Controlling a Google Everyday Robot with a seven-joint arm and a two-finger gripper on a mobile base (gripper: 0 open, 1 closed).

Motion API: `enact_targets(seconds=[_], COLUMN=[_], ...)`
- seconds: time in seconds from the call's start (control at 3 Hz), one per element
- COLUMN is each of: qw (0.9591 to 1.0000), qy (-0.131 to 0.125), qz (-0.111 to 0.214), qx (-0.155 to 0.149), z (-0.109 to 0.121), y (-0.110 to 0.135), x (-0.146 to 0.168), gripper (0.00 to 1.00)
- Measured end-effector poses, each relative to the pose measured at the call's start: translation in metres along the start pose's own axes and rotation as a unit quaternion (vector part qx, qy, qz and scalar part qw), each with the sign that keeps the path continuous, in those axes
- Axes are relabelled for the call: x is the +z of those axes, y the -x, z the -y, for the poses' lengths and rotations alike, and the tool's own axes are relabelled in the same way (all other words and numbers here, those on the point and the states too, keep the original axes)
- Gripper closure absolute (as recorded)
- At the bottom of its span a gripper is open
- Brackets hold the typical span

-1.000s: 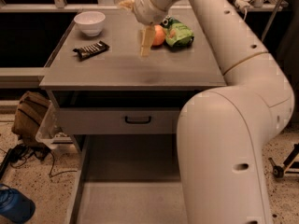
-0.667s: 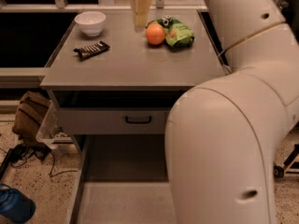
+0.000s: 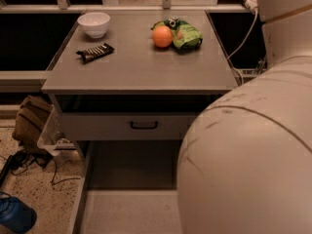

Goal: Pick orange from middle drawer and place on counter

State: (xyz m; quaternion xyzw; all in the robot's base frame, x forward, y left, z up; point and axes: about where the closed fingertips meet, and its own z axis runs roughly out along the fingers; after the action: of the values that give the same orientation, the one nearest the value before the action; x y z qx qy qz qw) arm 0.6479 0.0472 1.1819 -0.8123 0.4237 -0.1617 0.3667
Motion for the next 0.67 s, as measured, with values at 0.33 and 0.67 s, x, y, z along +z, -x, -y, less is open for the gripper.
enact_targets(seconds=[0.33,0.67], qw=[1.0000,0.9999], qy=[0.000,0.006], qz=[0.000,-0.004], qx=[0.000,0.011], z=[0.000,-0.018], y=[0.000,-0.026], x=[0.000,-0.021], gripper=[0.00,0.00])
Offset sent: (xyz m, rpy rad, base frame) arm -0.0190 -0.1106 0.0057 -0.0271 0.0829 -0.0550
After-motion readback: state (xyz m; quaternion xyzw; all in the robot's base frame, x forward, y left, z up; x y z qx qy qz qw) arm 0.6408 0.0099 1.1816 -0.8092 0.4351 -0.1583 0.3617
